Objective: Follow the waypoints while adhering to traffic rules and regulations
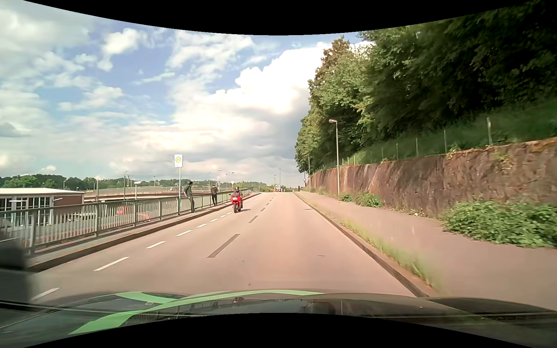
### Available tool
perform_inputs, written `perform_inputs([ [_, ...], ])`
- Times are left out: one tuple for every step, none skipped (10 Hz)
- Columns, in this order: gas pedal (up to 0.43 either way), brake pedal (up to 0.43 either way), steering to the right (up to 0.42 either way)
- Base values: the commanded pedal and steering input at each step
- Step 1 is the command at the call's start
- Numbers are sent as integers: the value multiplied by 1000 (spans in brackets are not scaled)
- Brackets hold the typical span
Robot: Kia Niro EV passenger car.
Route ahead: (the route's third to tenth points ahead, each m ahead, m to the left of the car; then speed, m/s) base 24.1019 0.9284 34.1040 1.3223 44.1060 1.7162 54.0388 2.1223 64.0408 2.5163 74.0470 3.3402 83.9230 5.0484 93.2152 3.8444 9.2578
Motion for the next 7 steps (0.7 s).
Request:
perform_inputs([
  [150, 0, -14],
  [157, 0, -11],
  [169, 0, -10],
  [169, 0, -10],
  [169, 0, -10],
  [169, 0, -10],
  [169, 0, -10],
])
